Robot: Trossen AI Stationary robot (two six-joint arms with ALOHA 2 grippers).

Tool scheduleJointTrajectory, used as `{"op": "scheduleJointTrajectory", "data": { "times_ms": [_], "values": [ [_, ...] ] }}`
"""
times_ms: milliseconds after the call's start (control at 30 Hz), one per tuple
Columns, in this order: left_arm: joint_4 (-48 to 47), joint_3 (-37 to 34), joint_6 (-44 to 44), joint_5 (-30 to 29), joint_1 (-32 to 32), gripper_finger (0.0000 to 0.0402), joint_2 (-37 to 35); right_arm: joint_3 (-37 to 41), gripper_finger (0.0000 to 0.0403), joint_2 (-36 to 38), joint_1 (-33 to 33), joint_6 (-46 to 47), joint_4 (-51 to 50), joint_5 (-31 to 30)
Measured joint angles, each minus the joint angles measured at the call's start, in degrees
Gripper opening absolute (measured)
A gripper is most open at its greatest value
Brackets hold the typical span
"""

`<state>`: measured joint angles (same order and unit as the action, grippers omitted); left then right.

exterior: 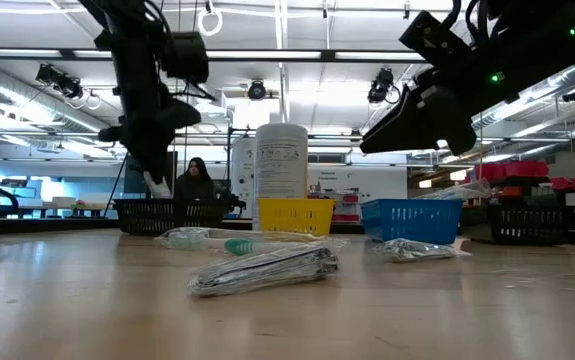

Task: Pick & Place Travel size toiletries
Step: Put the white toothpaste into the left black bin, then put the silver nail cutter into the yellow bin

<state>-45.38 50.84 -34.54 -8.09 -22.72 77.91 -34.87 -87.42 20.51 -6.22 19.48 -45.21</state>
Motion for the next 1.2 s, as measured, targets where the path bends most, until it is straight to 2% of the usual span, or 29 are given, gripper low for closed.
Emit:
{"op": "scheduleJointTrajectory", "data": {
  "times_ms": [267, 367, 500, 600, 733, 933, 1200],
  "values": [
    [0.1, -0.8, 4.8, -5.7, -5.2, 0.0076, 0.0, 0.0, 0.0172, 0.0, -0.3, 0.0, 0.0, 0.8],
    [0.4, -0.8, 8.9, -5.8, -6.2, 0.0103, 0.0, 0.0, 0.0172, 0.0, -0.3, 0.0, 0.0, 0.9],
    [0.4, -0.8, 10.0, -6.3, -6.8, 0.0131, 0.0, 0.0, 0.0172, 0.0, -0.2, -0.2, 0.0, 0.9],
    [2.0, -0.8, 13.0, -9.4, -6.7, 0.0144, 0.0, 0.0, 0.0172, 0.0, -0.2, -0.2, 0.0, 0.9],
    [5.9, -0.8, 14.3, -12.9, -6.7, 0.0147, 0.0, 0.0, 0.0172, 0.0, -0.2, -0.2, 0.0, 0.9],
    [16.0, -0.8, 15.3, -13.1, -6.7, 0.0132, 0.0, 0.0, 0.0172, 0.0, -0.2, -0.2, 0.0, 0.9],
    [24.6, -0.8, 14.0, -13.2, -5.7, 0.0094, -1.2, 0.0, 0.0172, 0.0, -0.2, -0.2, 0.1, 0.9]
  ]
}}
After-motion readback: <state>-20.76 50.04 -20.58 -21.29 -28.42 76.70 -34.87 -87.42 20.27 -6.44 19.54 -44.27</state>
